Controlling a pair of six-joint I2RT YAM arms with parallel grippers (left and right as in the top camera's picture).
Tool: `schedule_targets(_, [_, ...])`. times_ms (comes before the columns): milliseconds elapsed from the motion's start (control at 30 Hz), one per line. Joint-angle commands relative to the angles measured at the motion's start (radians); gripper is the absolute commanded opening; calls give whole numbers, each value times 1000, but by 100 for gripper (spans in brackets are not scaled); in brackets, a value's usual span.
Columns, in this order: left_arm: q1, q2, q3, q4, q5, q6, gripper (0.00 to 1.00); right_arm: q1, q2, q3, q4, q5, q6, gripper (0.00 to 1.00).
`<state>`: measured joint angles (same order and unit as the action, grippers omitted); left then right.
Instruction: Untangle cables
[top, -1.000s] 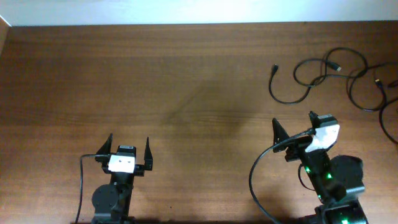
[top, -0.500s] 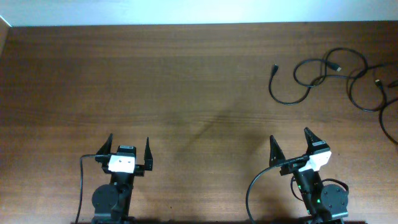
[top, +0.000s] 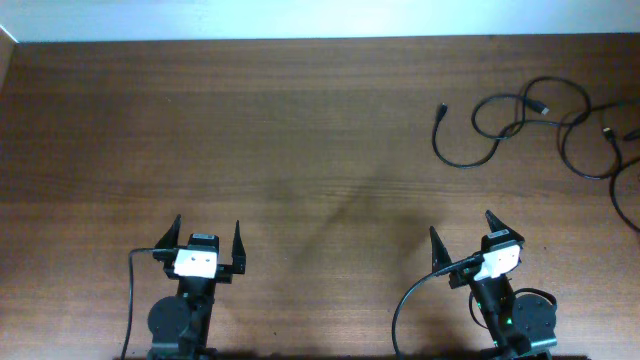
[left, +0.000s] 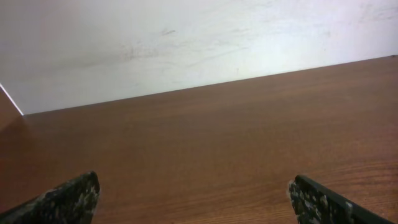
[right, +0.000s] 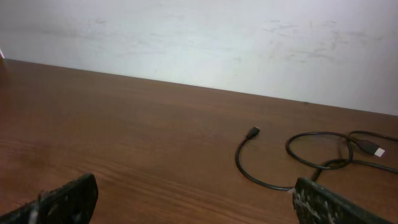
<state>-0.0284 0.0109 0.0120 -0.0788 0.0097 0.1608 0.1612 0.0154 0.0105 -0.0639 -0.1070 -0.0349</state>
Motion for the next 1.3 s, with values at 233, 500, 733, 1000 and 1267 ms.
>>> schedule_targets(233, [6,-6,-4,-5,-6,-10,99,-6,-12,-5,-15,70,-39,99])
schedule_targets(500, [6,-6,-4,-5,-6,-10,99,-6,-12,-5,-18,124,37,99])
schedule_targets(733, [6,-6,-4,-5,-6,-10,99,-5,-12,-5,-18,104,100,99])
schedule_targets(1000, [6,-6,-4,-5,-6,-10,99,-5,-12,-5,-17,105,99,99])
schedule_targets(1267, [6,-6,-4,-5,-6,-10,99,-5,-10,-5,-16,105,99,99])
